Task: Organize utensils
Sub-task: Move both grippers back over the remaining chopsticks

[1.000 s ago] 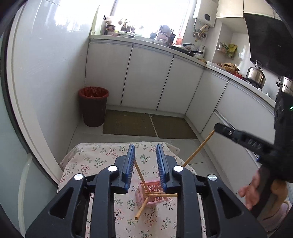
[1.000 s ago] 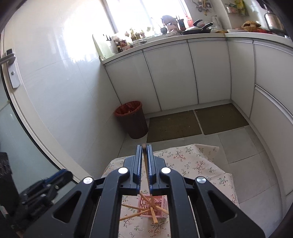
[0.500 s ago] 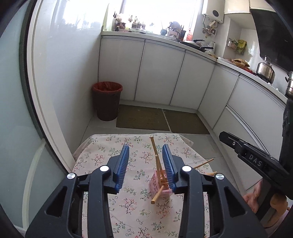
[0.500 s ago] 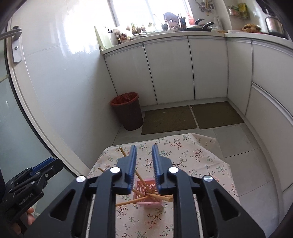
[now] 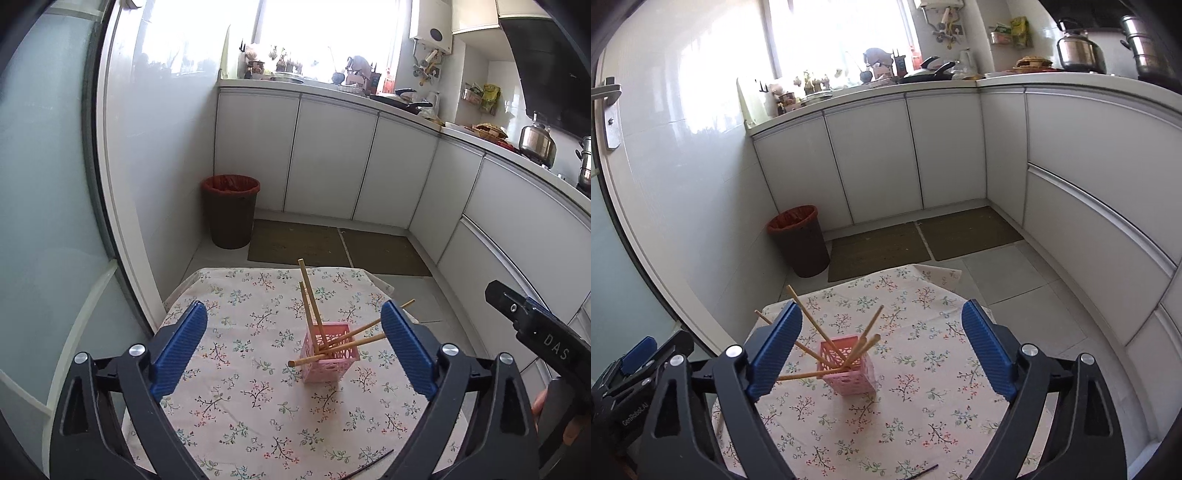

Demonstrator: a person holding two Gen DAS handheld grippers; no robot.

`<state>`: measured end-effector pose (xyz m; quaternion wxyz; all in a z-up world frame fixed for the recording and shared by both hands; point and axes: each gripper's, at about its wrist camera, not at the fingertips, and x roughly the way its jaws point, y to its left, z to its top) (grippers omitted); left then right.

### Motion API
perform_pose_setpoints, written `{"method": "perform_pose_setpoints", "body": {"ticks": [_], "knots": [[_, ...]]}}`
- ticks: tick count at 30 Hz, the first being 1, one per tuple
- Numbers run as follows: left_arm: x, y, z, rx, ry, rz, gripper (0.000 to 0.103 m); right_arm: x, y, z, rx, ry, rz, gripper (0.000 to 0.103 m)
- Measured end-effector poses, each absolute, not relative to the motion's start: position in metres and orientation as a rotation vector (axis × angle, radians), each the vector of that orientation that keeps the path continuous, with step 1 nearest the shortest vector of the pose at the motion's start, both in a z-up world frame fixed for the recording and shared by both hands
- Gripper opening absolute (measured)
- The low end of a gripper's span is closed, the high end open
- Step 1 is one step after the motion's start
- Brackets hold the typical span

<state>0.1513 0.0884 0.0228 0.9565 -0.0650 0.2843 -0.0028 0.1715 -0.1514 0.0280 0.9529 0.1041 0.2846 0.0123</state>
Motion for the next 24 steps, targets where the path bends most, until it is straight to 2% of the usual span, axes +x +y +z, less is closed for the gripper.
{"method": "perform_pose_setpoints", "body": {"ticks": [8, 16, 24], "knots": [[0.126, 0.073, 0.025, -0.121, 0.582, -0.011, 0.096, 0.143, -0.168, 0.02, 0.217, 0.62, -0.009, 0.096], [0.111, 0.059, 0.015, -0.084, 0.627, -0.028, 0.096, 0.116, -0.187, 0.006, 0.239, 0.673, -0.023, 0.097], [0.121, 0.003, -0.055, 0.167, 0.897, -0.192, 0.096, 0.062, -0.244, -0.073, 0.472, 0.855, -0.065, 0.097]]}}
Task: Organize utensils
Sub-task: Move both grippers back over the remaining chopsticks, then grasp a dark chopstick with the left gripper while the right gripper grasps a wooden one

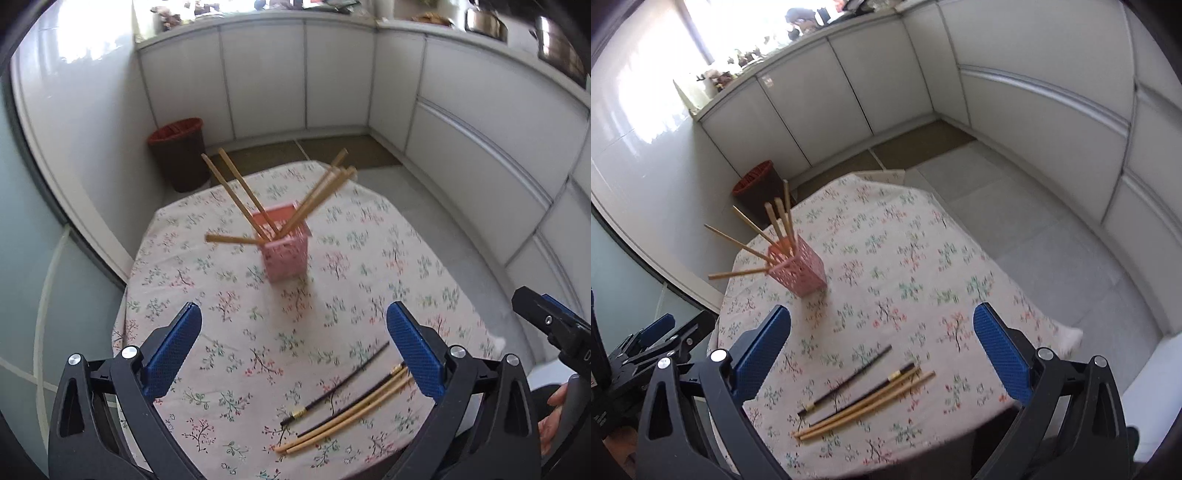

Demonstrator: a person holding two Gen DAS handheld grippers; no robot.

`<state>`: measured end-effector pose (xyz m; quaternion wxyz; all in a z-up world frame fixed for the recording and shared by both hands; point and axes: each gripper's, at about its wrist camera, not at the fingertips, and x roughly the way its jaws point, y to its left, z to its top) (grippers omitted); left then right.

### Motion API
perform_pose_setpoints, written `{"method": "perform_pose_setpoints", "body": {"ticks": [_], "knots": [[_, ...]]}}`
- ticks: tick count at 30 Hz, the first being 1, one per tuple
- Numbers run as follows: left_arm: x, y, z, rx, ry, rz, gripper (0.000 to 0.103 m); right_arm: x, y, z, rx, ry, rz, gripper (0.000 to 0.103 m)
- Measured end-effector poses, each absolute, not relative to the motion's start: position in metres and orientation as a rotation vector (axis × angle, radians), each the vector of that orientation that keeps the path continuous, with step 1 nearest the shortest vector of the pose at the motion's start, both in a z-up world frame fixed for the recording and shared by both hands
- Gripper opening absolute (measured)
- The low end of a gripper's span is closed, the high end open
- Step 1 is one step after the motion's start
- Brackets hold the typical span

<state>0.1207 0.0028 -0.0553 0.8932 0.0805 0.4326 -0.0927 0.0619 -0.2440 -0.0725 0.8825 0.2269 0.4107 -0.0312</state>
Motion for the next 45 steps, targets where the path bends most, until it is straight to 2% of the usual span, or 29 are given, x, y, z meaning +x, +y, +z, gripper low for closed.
{"method": "perform_pose_setpoints", "body": {"ticks": [5, 16, 18, 20, 22, 30, 32, 34, 42, 45], "knots": [[0.119, -0.022, -0.097, 0.259, 0.981, -0.248, 0.096, 0.046, -0.269, -0.124, 0.54, 0.962, -0.1, 0.096], [0.155, -0.067, -0.173, 0.367, 1.27, -0.449, 0.096, 0.041, -0.279, -0.14, 0.537, 0.918, -0.013, 0.097], [0.162, -0.081, -0.194, 0.433, 1.335, -0.487, 0.09, 0.042, -0.284, -0.142, 0.557, 0.919, -0.022, 0.097], [0.168, -0.092, -0.213, 0.498, 1.393, -0.507, 0.077, 0.044, -0.29, -0.146, 0.589, 0.93, -0.033, 0.096], [0.173, -0.101, -0.232, 0.545, 1.447, -0.523, 0.071, 0.046, -0.297, -0.152, 0.623, 0.948, -0.038, 0.096], [0.18, -0.111, -0.269, 0.579, 1.517, -0.529, 0.043, 0.059, -0.31, -0.17, 0.635, 1.014, -0.018, 0.096], [0.178, -0.112, -0.267, 0.604, 1.505, -0.54, 0.022, 0.062, -0.307, -0.175, 0.632, 1.04, -0.018, 0.096], [0.176, -0.115, -0.267, 0.615, 1.509, -0.551, 0.009, 0.065, -0.304, -0.18, 0.636, 1.071, -0.033, 0.096], [0.157, -0.102, -0.26, 0.59, 1.418, -0.543, 0.005, 0.079, -0.281, -0.221, 0.86, 1.269, -0.063, 0.094], [0.153, -0.083, -0.25, 0.533, 1.388, -0.55, 0.005, 0.083, -0.268, -0.236, 0.912, 1.333, -0.12, 0.076]]}}
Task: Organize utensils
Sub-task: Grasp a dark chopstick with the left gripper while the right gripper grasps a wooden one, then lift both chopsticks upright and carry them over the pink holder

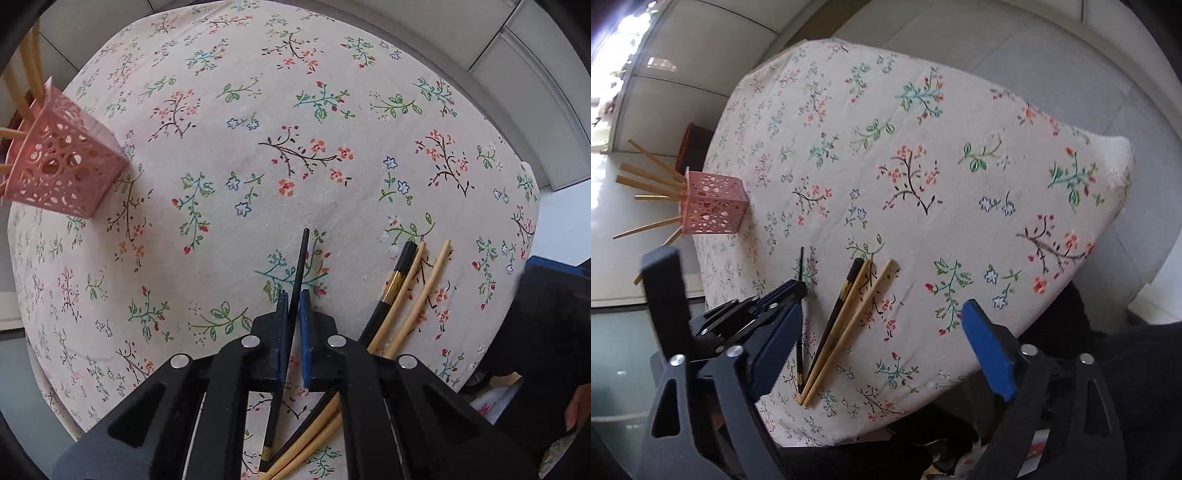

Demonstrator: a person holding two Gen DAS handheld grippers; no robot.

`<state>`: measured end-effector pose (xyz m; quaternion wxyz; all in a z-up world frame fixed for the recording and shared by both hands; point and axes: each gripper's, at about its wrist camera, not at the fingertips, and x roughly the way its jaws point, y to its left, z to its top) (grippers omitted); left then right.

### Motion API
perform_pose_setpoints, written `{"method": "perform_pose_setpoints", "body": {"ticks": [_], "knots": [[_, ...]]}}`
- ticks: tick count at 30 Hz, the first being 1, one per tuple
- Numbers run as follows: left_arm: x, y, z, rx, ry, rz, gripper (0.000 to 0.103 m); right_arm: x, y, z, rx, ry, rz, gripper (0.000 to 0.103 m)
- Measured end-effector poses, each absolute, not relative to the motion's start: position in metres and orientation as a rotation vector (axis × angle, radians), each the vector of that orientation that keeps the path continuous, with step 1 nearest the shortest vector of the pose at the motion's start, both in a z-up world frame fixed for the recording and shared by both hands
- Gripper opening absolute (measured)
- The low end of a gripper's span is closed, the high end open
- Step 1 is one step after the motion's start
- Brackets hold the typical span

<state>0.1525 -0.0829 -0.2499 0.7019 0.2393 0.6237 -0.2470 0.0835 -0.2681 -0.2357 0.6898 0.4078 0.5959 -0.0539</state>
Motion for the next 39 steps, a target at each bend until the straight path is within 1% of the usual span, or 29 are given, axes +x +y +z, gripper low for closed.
{"method": "perform_pose_setpoints", "body": {"ticks": [2, 4, 7, 11, 18, 20, 26, 29, 31, 33, 39], "knots": [[0.149, -0.069, -0.242, 0.491, 1.364, -0.547, 0.005, 0.089, -0.259, -0.244, 0.897, 1.376, -0.17, 0.058], [0.147, -0.057, -0.235, 0.461, 1.34, -0.542, 0.005, 0.094, -0.253, -0.252, 0.886, 1.411, -0.202, 0.051], [0.156, -0.038, -0.227, 0.424, 1.322, -0.549, 0.004, 0.098, -0.243, -0.26, 0.888, 1.431, -0.242, 0.049], [0.159, -0.028, -0.224, 0.4, 1.314, -0.543, 0.004, 0.106, -0.227, -0.262, 0.831, 1.437, -0.298, 0.038], [0.16, -0.003, -0.213, 0.359, 1.3, -0.535, 0.004, 0.119, -0.211, -0.262, 0.753, 1.449, -0.378, 0.029], [0.165, 0.004, -0.21, 0.341, 1.296, -0.529, 0.004, 0.123, -0.206, -0.261, 0.707, 1.462, -0.389, 0.022], [0.172, -0.001, -0.211, 0.321, 1.281, -0.511, 0.004, 0.133, -0.187, -0.261, 0.624, 1.457, -0.411, 0.019], [0.169, -0.006, -0.206, 0.313, 1.256, -0.512, 0.004, 0.142, -0.172, -0.261, 0.612, 1.415, -0.353, 0.01], [0.166, -0.003, -0.199, 0.293, 1.234, -0.504, 0.004, 0.142, -0.166, -0.26, 0.648, 1.39, -0.309, 0.006], [0.161, 0.0, -0.19, 0.277, 1.208, -0.489, 0.004, 0.136, -0.167, -0.253, 0.667, 1.354, -0.254, 0.005], [0.136, 0.004, -0.158, 0.247, 1.087, -0.439, 0.004, 0.117, -0.157, -0.209, 0.574, 1.194, -0.072, 0.005]]}}
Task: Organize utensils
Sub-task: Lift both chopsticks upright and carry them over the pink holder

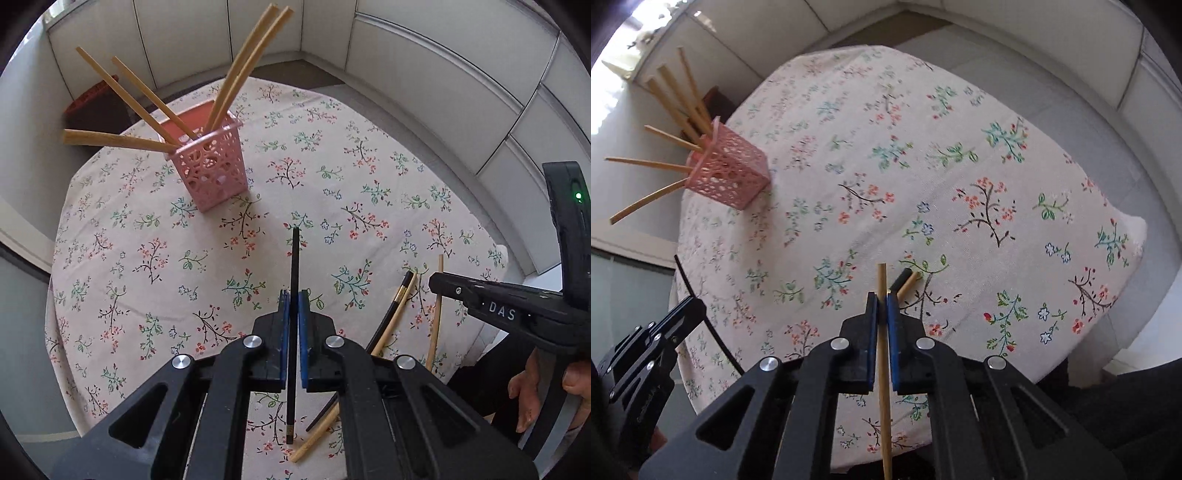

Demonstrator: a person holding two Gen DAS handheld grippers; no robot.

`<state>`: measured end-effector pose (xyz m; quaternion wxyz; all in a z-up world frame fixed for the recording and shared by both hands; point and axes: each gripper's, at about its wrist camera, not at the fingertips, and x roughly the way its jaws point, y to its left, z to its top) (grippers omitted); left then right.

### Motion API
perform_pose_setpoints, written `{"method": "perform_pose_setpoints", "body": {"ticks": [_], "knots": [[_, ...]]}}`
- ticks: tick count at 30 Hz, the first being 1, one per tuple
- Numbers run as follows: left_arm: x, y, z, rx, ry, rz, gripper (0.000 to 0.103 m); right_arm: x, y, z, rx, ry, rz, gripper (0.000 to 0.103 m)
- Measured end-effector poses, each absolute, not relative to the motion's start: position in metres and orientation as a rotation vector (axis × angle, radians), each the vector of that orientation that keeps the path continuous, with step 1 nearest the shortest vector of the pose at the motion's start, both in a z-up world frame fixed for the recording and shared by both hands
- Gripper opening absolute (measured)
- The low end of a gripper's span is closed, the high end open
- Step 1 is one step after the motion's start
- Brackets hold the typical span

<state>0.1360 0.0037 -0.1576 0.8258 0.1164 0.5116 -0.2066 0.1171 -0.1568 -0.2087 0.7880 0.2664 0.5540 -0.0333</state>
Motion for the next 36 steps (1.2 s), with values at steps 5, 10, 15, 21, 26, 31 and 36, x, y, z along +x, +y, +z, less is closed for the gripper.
{"method": "perform_pose_setpoints", "body": {"ticks": [5, 10, 15, 21, 26, 31, 36], "knots": [[0.113, 0.011, -0.125, 0.191, 0.963, -0.393, 0.004, 0.099, -0.167, -0.163, 0.477, 1.049, 0.059, 0.005], [0.095, 0.017, -0.094, 0.154, 0.898, -0.385, 0.004, 0.077, -0.176, -0.116, 0.379, 0.911, 0.157, 0.006], [0.087, 0.017, -0.059, 0.136, 0.828, -0.377, 0.004, 0.069, -0.181, -0.073, 0.362, 0.805, 0.209, 0.006], [0.091, 0.026, -0.004, 0.075, 0.745, -0.376, 0.004, 0.077, -0.193, -0.013, 0.372, 0.701, 0.266, 0.006], [0.102, 0.032, 0.039, 0.058, 0.689, -0.363, 0.004, 0.088, -0.199, 0.038, 0.383, 0.632, 0.317, 0.006], [0.126, 0.035, 0.073, 0.038, 0.631, -0.316, 0.004, 0.102, -0.205, 0.074, 0.395, 0.568, 0.339, 0.006], [0.168, 0.029, 0.086, 0.046, 0.605, -0.253, 0.004, 0.118, -0.207, 0.096, 0.396, 0.518, 0.34, 0.006]]}}
